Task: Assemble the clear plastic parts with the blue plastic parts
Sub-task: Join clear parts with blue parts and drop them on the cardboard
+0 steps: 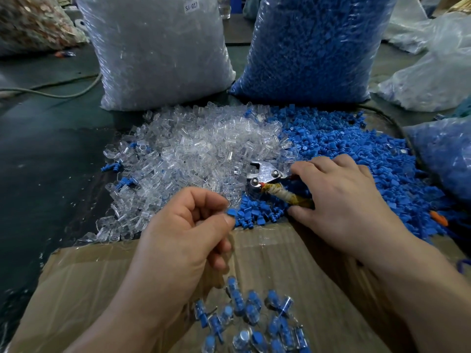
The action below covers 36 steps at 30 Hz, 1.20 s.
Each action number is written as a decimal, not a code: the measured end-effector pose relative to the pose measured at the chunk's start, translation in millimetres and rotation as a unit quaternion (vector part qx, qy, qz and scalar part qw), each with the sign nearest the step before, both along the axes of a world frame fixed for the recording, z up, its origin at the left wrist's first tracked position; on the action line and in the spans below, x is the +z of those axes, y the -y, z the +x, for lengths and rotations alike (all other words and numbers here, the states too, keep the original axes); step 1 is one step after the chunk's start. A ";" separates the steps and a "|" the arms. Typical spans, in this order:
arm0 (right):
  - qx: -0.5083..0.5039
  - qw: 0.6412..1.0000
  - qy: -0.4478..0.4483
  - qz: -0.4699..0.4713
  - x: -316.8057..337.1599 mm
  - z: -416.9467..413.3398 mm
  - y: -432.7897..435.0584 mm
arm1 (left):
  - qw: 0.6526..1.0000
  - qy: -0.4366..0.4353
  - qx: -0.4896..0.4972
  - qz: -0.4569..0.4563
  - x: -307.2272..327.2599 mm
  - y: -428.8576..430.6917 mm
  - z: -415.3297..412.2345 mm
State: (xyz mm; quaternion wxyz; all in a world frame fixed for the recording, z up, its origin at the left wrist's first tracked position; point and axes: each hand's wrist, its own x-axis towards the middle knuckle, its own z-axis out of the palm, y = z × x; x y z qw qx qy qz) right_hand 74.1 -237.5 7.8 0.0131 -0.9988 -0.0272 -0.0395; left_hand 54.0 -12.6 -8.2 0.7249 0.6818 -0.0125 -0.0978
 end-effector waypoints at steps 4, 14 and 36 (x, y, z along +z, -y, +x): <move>0.012 0.998 0.049 0.024 10.0 -5.7 3.2 | 1.000 0.017 0.009 0.001 -0.6 -1.0 1.6; 0.144 0.982 0.002 0.125 20.0 -30.0 -13.6 | 0.998 0.066 0.021 0.003 -2.4 -7.7 6.1; 0.193 0.975 0.026 0.103 18.3 -26.9 -14.0 | 0.993 0.109 0.021 0.040 0.8 -4.1 -0.5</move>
